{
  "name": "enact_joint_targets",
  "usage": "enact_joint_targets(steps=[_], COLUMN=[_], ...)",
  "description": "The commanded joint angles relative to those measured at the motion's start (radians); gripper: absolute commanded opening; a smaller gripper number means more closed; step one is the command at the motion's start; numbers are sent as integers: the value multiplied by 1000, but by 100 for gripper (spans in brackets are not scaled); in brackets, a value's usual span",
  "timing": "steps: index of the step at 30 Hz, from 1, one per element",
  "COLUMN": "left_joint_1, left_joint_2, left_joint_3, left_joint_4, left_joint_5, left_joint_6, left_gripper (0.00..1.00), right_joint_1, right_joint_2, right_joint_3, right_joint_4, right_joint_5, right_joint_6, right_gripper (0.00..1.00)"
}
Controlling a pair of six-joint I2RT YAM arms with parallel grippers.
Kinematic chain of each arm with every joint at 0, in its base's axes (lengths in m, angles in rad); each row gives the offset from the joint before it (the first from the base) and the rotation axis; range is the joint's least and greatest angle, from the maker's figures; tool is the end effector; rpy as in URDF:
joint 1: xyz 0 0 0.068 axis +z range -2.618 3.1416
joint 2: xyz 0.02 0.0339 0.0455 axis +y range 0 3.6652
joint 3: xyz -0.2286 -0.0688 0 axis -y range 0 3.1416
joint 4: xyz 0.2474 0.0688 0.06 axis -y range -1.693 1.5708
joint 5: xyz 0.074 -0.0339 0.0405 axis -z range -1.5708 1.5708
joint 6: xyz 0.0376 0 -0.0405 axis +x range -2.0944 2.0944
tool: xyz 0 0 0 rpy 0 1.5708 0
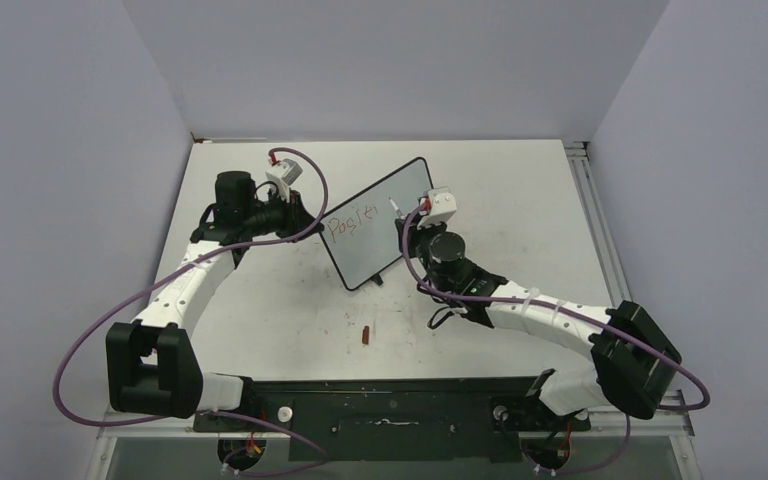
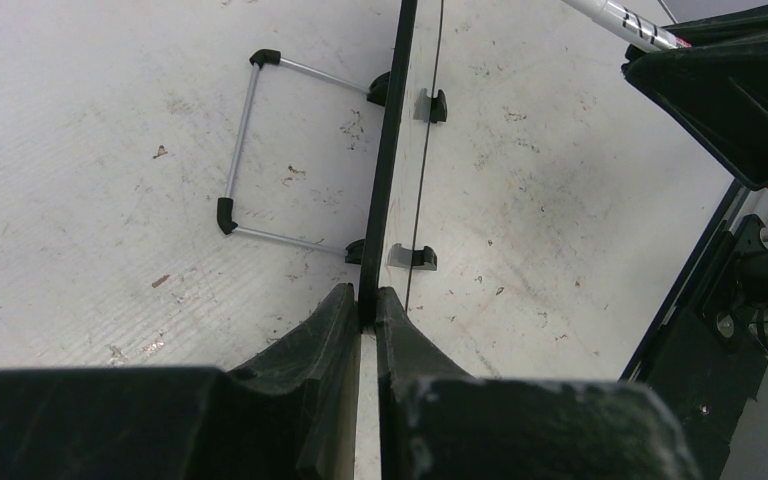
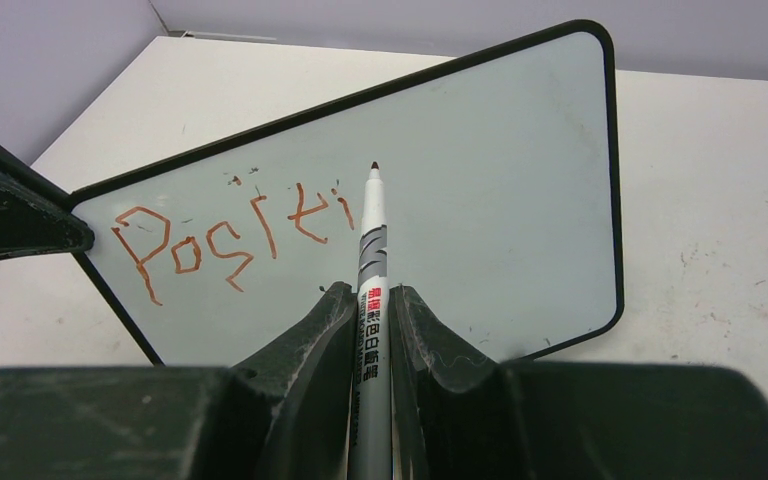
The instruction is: Write a sentence on the whiteboard
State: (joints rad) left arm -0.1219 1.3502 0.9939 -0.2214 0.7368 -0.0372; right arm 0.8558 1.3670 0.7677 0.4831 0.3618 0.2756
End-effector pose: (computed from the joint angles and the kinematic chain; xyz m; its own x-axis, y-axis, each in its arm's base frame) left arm 0.3027 -0.0625 0.2509 -0.5658 0.0416 -0.8235 0.6282 0.6687 -0.3978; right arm 0.2200 0.2331 0.2347 -0.2026 0.1549 -0.9669 -0.4371 0.8693 0.2308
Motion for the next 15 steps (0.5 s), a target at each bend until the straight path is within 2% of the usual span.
enact_joint_targets(steps=[1, 9, 15], left_joint_1=[4, 2, 3], left_joint_2=[-31, -34, -31], left_joint_3=[32, 29, 28], left_joint_4=[30, 33, 33], left_joint_5=[4, 4, 3], left_joint_6=[16, 14, 14], left_gripper=[0, 0, 0], right_joint_1=[-23, -104, -149], right_joint_2=[-51, -65, -48], right_joint_3=[-13, -48, -50], right_joint_4=[17, 58, 71], right_joint_5=[-30, -202, -271], right_joint_6=[-7, 15, 24], right_gripper=[5, 5, 5])
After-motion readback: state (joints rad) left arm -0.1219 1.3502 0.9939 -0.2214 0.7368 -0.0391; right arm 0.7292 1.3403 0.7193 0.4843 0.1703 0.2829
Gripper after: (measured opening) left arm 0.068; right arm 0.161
